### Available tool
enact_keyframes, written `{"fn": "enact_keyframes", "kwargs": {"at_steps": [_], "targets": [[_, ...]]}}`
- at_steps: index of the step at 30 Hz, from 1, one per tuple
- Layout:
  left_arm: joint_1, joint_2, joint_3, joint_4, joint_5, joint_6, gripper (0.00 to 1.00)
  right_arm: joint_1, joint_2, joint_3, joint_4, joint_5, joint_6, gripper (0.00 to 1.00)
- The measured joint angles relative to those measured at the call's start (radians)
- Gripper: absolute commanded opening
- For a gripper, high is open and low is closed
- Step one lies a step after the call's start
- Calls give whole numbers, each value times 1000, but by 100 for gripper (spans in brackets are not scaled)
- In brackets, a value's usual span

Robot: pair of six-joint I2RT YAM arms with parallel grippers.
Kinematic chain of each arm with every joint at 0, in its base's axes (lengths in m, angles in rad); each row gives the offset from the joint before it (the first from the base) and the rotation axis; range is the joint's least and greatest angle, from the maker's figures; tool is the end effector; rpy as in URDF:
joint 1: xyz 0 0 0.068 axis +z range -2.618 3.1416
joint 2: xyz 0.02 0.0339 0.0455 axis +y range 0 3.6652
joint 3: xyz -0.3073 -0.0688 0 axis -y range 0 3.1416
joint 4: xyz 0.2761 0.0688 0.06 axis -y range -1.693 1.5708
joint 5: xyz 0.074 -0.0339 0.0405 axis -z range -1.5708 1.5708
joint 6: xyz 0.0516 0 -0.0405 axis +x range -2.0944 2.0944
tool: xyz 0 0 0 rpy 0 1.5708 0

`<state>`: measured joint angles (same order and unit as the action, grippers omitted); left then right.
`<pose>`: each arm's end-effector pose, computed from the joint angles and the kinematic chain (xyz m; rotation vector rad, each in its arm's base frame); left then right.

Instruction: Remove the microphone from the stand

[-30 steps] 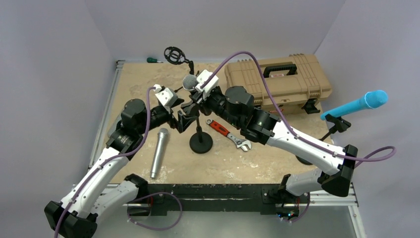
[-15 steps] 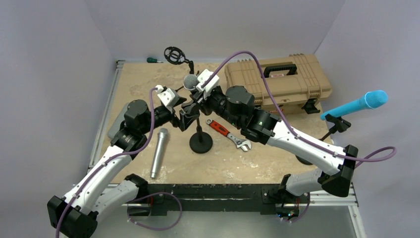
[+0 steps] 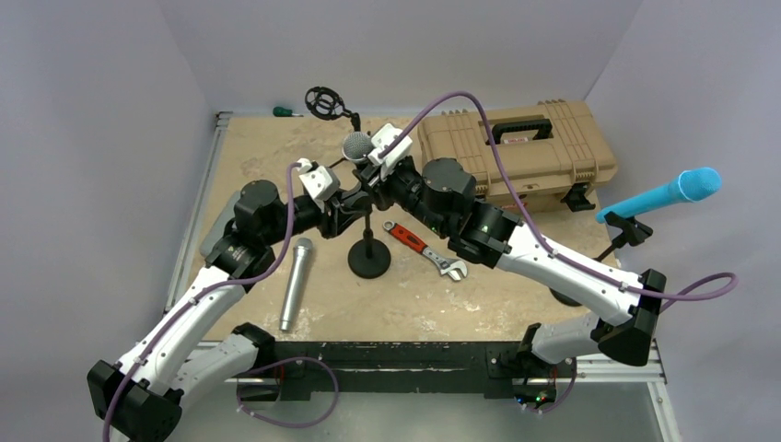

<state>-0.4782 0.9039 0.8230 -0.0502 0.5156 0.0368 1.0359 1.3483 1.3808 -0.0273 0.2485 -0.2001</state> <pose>0.1906 -0.1274 0.3769 0.8127 1.5434 -0.7634 0.1894 0.2948 0.4828 -0.7500 1.3957 0.4619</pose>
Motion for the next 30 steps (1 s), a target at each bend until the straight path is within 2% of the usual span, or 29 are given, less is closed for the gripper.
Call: {"fn": "enact_keyframes", "kwargs": {"at_steps": [11, 19, 21, 30], "targets": [[-3, 8, 5, 4, -2, 11, 0, 43, -28, 8, -1, 277, 97, 0], [-26, 23, 12, 27, 37, 34, 0, 50, -266, -42, 30, 285, 169, 0], [-13, 23, 12, 23, 32, 27, 0, 42, -301, -27, 51, 320, 141, 0], [-1, 0, 13, -14, 1, 11, 0, -1, -253, 129, 16, 452, 90, 0]]}}
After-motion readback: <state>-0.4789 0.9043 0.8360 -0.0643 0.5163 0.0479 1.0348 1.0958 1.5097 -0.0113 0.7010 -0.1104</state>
